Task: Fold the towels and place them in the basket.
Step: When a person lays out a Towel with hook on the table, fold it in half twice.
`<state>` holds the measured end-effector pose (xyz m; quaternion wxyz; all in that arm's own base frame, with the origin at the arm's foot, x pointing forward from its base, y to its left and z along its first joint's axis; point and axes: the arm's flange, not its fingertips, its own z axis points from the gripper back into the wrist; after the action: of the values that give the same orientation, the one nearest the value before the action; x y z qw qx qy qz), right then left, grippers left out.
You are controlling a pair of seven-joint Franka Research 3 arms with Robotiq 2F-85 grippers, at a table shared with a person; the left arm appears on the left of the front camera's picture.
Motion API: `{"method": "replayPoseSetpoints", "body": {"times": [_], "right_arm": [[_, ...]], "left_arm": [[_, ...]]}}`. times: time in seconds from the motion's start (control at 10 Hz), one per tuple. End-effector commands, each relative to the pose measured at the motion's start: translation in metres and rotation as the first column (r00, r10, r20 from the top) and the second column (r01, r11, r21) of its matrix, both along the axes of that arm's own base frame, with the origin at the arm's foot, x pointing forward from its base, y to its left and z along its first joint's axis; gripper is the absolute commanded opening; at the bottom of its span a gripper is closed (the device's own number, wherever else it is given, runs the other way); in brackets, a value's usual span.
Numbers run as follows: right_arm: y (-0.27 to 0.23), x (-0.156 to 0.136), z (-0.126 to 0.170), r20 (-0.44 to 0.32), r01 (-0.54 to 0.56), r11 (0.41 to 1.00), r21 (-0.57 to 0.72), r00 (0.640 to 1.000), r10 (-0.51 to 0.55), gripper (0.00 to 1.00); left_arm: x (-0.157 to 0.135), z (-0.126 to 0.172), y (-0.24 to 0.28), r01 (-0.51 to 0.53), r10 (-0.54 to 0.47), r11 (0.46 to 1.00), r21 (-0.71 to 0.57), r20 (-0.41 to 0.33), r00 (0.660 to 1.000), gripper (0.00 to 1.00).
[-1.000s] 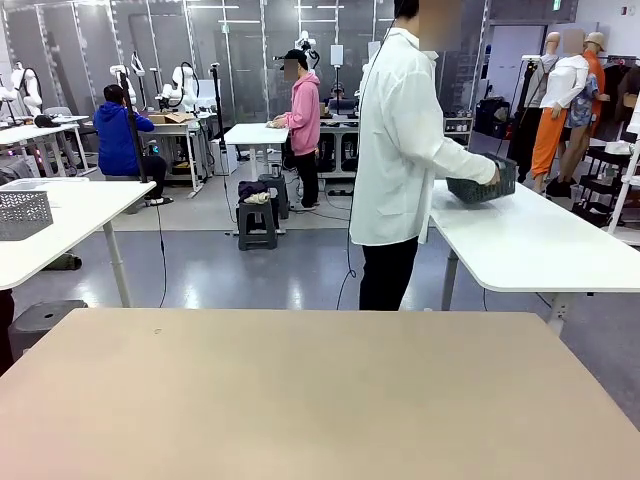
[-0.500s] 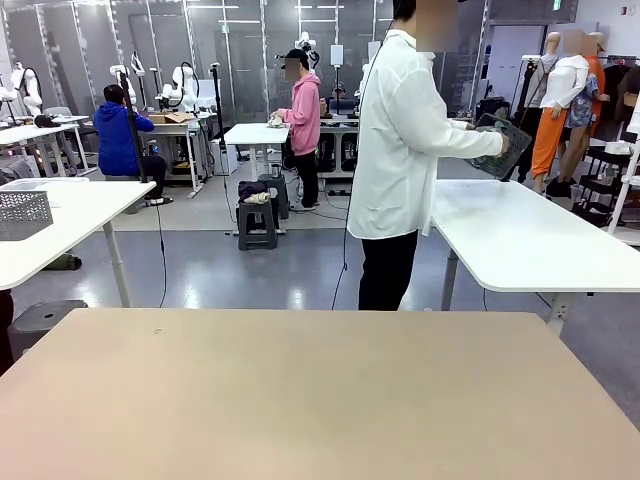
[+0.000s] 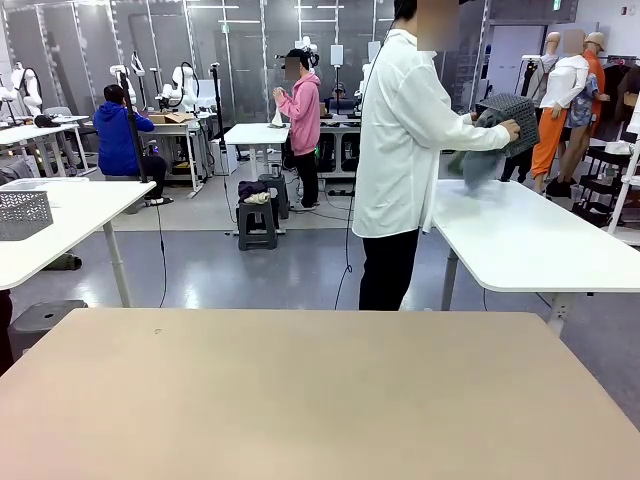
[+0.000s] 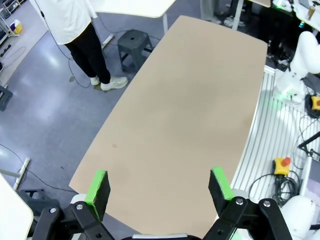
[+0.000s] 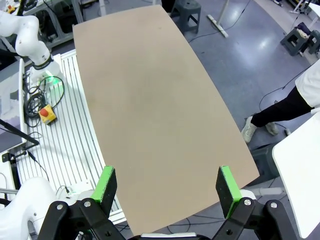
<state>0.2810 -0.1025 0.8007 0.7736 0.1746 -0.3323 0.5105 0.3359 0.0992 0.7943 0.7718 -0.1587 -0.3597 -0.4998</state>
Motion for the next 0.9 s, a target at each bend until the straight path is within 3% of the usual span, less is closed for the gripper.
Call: {"method": "replayPoseSetpoints", "body": {"times": [0.0,0.8], "right_arm": [[-0.0012,-0.0011,0.0007,0.003,-0.006,0.999,-0.034,1.0,0.006,1.0],[-0.0016,-0.0018,-0.001,-0.018,-0.004,1.0,-0.011,1.0,0.004,1.0]], "left_arm": [[-0.0003,0.0068,-0.0015,-0.019,0.019,1.0,0.005,-0.055,0.998,1.0],[-0.0019,-0.0006,-0.0009,-0.02,0.02,1.0,0.0,-0.09,0.996,1.0]]}}
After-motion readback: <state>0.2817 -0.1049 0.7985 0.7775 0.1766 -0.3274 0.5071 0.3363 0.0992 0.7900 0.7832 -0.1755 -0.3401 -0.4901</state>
